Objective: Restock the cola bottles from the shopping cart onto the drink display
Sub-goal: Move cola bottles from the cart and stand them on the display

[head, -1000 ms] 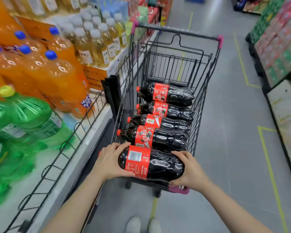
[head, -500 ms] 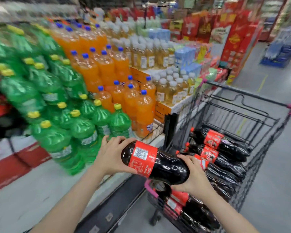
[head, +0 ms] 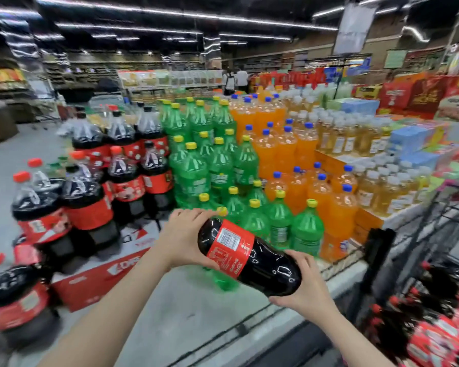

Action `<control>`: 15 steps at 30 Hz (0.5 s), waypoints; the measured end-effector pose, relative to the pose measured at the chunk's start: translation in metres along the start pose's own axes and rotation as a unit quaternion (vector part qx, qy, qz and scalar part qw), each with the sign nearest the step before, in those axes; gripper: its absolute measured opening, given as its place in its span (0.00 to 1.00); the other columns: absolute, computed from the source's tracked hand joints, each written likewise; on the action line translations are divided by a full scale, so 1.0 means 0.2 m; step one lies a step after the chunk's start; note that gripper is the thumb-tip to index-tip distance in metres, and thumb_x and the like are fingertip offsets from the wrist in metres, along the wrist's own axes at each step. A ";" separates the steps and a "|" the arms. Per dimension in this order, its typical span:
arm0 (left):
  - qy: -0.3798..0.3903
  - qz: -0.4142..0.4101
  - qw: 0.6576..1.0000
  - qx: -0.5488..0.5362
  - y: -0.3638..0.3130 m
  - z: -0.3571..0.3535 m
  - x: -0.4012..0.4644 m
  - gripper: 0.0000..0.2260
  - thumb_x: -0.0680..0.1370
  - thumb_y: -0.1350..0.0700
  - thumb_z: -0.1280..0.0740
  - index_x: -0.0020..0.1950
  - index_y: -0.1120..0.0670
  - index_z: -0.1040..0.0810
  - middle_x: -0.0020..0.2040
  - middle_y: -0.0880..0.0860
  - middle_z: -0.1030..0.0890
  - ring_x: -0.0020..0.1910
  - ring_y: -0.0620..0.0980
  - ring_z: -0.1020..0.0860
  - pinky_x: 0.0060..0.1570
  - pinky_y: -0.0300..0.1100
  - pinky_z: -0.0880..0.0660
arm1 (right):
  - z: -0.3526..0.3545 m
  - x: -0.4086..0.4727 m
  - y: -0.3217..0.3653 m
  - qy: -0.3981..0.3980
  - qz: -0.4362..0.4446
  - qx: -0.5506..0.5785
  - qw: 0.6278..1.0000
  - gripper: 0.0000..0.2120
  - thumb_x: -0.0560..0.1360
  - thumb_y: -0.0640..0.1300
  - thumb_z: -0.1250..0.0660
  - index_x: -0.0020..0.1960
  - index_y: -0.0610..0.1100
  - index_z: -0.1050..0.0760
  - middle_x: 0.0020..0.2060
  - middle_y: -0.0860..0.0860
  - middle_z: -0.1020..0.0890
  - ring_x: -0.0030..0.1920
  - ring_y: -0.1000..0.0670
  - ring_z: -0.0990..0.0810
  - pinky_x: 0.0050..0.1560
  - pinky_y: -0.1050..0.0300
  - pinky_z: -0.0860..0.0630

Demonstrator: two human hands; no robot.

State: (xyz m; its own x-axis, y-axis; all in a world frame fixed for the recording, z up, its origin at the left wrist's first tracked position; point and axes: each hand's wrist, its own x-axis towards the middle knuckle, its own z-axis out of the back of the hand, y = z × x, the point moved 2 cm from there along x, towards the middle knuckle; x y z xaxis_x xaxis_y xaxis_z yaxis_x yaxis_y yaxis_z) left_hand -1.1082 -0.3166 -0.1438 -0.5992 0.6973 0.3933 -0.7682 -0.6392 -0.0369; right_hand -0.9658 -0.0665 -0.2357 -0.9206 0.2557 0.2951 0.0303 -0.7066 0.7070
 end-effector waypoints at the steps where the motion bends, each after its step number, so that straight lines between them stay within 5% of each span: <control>1: 0.004 0.004 1.000 0.003 0.10 0.03 -0.04 0.50 0.51 0.22 0.34 0.68 0.46 0.33 0.58 0.47 0.24 0.57 0.49 0.26 0.59 0.47 0.36 | -0.09 0.02 0.07 0.003 0.001 0.007 1.000 0.45 0.48 0.57 0.24 0.63 0.56 0.34 0.56 0.56 0.33 0.55 0.57 0.29 0.55 0.66 0.33; 5: 0.019 0.018 0.999 0.025 0.44 0.13 -0.18 0.51 0.50 0.22 0.34 0.68 0.49 0.31 0.59 0.46 0.24 0.58 0.48 0.26 0.59 0.45 0.37 | -0.42 0.14 0.28 0.017 0.016 0.026 0.999 0.44 0.48 0.55 0.22 0.60 0.62 0.38 0.55 0.61 0.34 0.55 0.58 0.28 0.51 0.76 0.36; 15: 0.044 0.026 0.988 0.147 0.85 0.32 -0.21 0.52 0.53 0.19 0.39 0.68 0.52 0.30 0.57 0.51 0.23 0.55 0.53 0.25 0.58 0.47 0.41 | -0.91 0.47 0.55 0.086 0.016 0.037 0.995 0.50 0.48 0.58 0.24 0.67 0.51 0.38 0.57 0.53 0.36 0.57 0.54 0.30 0.61 0.59 0.29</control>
State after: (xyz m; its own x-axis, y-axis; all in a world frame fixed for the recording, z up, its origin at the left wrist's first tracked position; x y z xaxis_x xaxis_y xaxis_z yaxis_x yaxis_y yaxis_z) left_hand -1.1990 -0.4758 -0.1074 -0.6634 0.6778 0.3169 -0.6441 -0.7329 0.2191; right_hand -1.1203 -0.2403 -0.2466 -0.9718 0.1123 0.2074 0.0831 -0.6597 0.7469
